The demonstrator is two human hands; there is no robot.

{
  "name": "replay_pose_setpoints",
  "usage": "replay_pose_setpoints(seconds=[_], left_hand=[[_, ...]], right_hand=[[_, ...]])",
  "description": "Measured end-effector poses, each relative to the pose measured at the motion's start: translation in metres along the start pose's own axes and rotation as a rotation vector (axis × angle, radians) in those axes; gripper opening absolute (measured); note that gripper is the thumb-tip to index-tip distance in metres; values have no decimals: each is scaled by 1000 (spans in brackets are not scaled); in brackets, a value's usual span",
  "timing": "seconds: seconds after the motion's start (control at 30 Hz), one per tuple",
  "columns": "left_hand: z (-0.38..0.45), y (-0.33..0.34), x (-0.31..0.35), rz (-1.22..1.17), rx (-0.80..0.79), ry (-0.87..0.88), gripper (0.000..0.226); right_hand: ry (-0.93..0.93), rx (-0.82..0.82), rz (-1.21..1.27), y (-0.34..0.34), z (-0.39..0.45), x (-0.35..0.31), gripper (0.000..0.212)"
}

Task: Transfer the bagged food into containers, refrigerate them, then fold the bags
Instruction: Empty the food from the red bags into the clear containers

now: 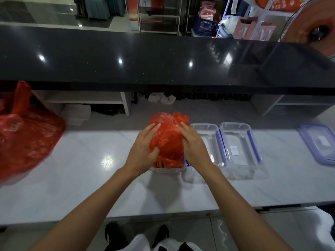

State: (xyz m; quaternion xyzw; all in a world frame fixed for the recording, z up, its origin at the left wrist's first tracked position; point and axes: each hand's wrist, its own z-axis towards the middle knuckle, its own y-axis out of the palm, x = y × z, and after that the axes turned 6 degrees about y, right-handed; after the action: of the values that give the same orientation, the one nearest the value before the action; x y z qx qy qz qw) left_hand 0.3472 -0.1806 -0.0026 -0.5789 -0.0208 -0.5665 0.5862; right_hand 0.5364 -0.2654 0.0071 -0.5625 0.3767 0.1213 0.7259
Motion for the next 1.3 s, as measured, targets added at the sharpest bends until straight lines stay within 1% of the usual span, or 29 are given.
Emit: replay_pose_setpoints(seconds=[0.1,0.17,0.23,0.27,0.33,0.4,0.47,0.53,0.63,0.73,0.8,0.87,0.93,0.97,1.03,1.1,1.2,1.3], left_hand=[[-3,-4,-5,48,-113,136,87],[-1,-6,-6,68,-185,175,86],[3,-5,-9,94,-229,151,81],[5,-3,-13,123,-251,132,79],[6,1,-20,177,-299,99,76],[3,5,-25,166,-339,66,66],[-3,9,-26,156,-335,64,52],[-8,10,-23,187,-336,70,45],[-10,6,-18,200,-336,73,41],[-13,3,-16,179,-314,87,42],[-16,2,-17,156,-308,70,48],[-21,2,-22,131,-302,83,59],[-25,1,-29,128,-291,165,65],[-26,1,-31,135,-283,198,67],[-26,2,-32,152,-268,210,71],[-23,3,-26,153,-248,213,69],[-13,2,-19,141,-177,207,59],[0,-3,-11,129,-79,216,61]], right_hand=[[3,-91,-52,18,-19,14,49],[-15,-163,-43,30,-31,20,46],[4,-207,-44,37,-39,21,45],[9,-192,-41,37,-40,21,44],[-42,-100,-43,31,-36,23,41],[-85,11,-27,22,-28,24,46],[-70,65,-31,13,-16,21,62],[-51,45,-101,7,-4,16,82],[-37,-89,-193,1,18,15,98],[40,-317,-191,-2,38,10,105],[88,-421,-133,-1,47,4,95],[105,-438,-107,5,48,1,80],[91,-385,-128,13,40,3,74],[60,-332,-150,17,36,6,73],[15,-215,-143,23,25,10,70],[18,-125,-100,23,19,8,69],[-29,-42,-28,14,20,5,65],[-118,40,-3,-1,29,-2,59]])
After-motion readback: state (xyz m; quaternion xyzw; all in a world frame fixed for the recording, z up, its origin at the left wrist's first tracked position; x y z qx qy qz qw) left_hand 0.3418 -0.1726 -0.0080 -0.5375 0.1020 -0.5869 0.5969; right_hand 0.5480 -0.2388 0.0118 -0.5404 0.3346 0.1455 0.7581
